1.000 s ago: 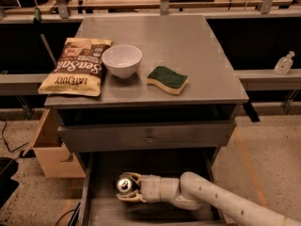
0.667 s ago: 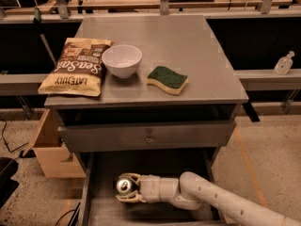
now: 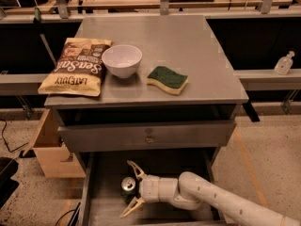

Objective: Place green can into middle drawer

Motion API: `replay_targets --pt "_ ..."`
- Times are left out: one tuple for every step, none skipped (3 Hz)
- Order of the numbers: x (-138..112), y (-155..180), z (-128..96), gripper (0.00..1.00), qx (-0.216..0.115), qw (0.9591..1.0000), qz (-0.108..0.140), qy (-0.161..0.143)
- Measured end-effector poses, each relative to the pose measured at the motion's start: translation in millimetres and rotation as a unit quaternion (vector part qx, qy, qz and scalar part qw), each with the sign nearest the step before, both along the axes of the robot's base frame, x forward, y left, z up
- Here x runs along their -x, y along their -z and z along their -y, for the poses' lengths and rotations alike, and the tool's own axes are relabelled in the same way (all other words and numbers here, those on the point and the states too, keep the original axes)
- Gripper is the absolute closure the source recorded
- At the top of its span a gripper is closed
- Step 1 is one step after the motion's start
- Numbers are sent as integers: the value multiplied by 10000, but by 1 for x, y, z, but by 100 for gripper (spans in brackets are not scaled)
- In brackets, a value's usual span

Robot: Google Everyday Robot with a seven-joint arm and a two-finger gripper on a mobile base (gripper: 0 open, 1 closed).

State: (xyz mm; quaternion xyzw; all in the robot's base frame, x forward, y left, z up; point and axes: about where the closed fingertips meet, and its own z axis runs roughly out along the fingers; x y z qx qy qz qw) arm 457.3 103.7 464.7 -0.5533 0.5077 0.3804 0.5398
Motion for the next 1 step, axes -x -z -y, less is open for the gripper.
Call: replay_targets --pt "0 0 0 0 0 10000 0 -1"
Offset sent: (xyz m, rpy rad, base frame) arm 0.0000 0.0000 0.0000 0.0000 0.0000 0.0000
